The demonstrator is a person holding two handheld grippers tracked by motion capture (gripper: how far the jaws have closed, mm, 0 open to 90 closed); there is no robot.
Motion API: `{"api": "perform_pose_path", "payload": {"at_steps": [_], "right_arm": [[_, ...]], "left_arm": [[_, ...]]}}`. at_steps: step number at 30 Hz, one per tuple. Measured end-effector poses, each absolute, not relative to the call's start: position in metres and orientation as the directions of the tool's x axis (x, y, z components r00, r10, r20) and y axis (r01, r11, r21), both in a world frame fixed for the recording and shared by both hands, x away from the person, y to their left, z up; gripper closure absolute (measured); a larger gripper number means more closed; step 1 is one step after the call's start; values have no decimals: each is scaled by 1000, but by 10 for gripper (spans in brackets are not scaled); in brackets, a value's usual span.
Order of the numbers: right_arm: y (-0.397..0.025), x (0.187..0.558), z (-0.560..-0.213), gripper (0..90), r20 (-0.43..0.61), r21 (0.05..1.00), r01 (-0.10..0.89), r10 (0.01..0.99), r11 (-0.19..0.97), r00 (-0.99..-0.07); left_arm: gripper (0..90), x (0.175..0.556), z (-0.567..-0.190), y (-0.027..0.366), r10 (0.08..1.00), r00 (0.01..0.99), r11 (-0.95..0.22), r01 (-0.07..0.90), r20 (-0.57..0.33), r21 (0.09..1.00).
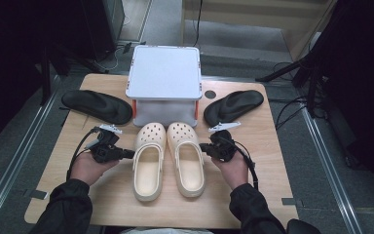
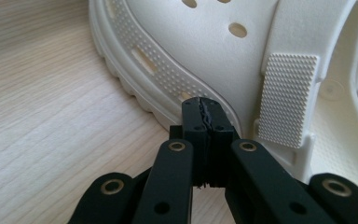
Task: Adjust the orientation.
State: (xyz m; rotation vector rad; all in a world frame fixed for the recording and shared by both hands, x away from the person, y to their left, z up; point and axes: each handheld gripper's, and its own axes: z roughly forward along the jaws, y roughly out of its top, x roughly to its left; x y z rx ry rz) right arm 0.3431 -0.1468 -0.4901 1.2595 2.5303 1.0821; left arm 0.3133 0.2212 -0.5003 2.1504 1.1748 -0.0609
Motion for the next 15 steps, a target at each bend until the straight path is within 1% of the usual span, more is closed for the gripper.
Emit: {"api": "perform_pose_path", "payload": {"at_steps": [5, 8, 10, 12, 15], "right_arm": [[-146, 343, -490, 900, 209, 649, 651, 731, 394, -650], [-146, 344, -492, 900, 240, 651, 661, 725, 373, -645], [-145, 344, -492, 900, 238, 653, 661, 729, 369, -642], [-146, 344, -492, 900, 240, 655, 662, 731, 364, -639], [-146, 345, -493, 900, 245, 655, 664, 731, 359, -637]], "left_arm": [[898, 310, -500, 213, 706, 620, -397, 746, -341, 535], [897, 308, -500, 205, 695, 632, -412, 741, -344, 530], [897, 307, -499, 204, 699, 630, -411, 740, -337, 533], [893, 307, -500, 205, 693, 624, -402, 750, -361, 525], [890, 307, -500, 205, 693, 626, -404, 748, -358, 526]]}}
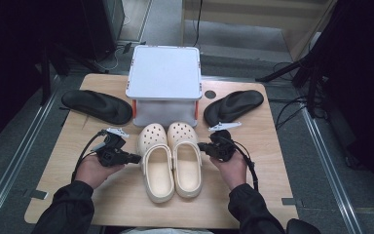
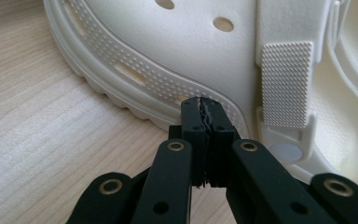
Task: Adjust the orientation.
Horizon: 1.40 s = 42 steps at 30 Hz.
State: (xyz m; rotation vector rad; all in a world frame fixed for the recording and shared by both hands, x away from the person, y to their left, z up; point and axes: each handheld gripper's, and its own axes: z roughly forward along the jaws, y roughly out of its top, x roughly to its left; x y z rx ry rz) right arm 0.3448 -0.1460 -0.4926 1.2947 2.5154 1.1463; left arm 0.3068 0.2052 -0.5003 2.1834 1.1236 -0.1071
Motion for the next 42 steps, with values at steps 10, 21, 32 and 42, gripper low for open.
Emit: {"api": "perform_pose_path", "payload": {"at_steps": [10, 21, 32, 42], "right_arm": [[-155, 337, -475, 849, 244, 714, 637, 749, 290, -615], [-156, 311, -450, 672, 226, 755, 599, 750, 269, -622], [-131, 283, -449, 568, 233, 744, 594, 715, 305, -659], [-107, 276, -464, 531, 255, 719, 612, 694, 329, -674]], "left_arm": [[677, 305, -487, 220, 699, 602, -321, 746, -386, 583], [452, 306, -458, 221, 705, 639, -323, 676, -308, 663], [399, 325, -433, 235, 720, 626, -297, 669, -301, 681], [540, 349, -412, 241, 733, 603, -284, 690, -313, 666]]}}
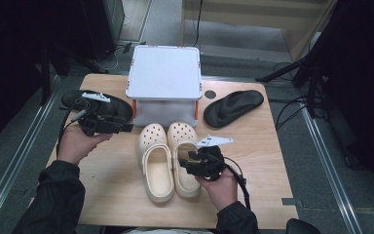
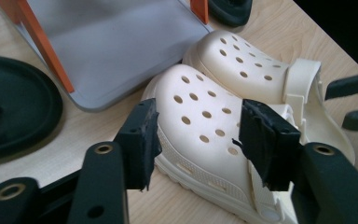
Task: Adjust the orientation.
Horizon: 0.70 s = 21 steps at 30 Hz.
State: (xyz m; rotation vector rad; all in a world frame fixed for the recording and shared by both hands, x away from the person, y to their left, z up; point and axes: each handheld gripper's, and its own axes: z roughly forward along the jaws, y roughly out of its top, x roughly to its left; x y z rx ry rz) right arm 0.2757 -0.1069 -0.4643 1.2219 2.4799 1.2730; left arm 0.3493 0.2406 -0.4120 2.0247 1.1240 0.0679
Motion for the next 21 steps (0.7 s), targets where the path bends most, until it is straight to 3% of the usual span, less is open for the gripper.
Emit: {"api": "perform_pose_path", "payload": {"at_steps": [2, 3, 4, 7, 21], "right_arm": [[-103, 276, -468, 528, 256, 715, 615, 694, 332, -673], [-103, 276, -468, 528, 256, 715, 615, 694, 332, -673], [-102, 276, -470, 527, 257, 714, 614, 691, 336, -676], [-99, 276, -472, 523, 255, 708, 620, 695, 339, -672], [-89, 279, -480, 472, 261, 703, 636, 718, 317, -646]], "left_arm": [[726, 355, -406, 241, 727, 608, -285, 689, -318, 667], [726, 357, -404, 241, 727, 609, -280, 686, -318, 672], [794, 362, -401, 241, 721, 614, -279, 682, -322, 675], [872, 376, -389, 236, 713, 632, -295, 662, -302, 689], [884, 429, -367, 223, 706, 661, -304, 608, -255, 733]]}}
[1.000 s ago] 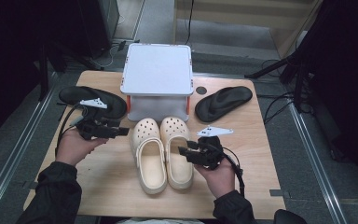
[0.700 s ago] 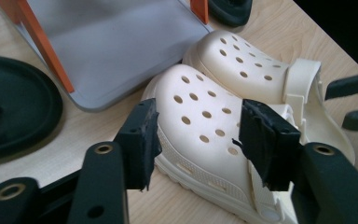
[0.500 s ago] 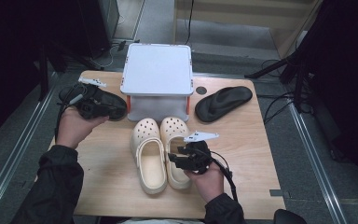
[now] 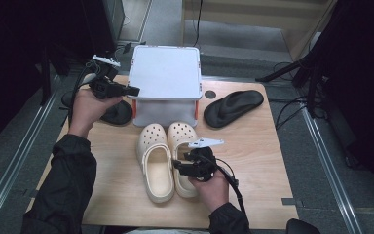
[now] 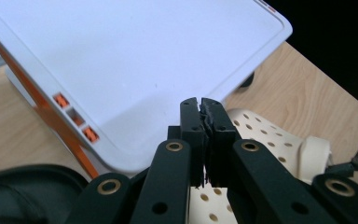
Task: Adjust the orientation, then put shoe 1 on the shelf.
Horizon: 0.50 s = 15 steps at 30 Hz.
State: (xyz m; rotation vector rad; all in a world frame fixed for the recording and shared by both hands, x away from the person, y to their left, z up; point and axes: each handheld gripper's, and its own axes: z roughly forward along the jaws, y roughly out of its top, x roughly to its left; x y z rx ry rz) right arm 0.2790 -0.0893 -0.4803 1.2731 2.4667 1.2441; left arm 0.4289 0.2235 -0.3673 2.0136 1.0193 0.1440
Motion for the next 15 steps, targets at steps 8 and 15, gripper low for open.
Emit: {"api": "perform_pose_path", "payload": {"at_steps": [8, 15], "right_arm": [[-78, 281, -487, 438, 262, 697, 649, 733, 306, -627], [-69, 282, -491, 429, 237, 694, 644, 743, 320, -625]], "left_arm": [[865, 442, -371, 224, 716, 653, -314, 617, -246, 722], [863, 446, -375, 228, 740, 631, -307, 627, -235, 716]]}}
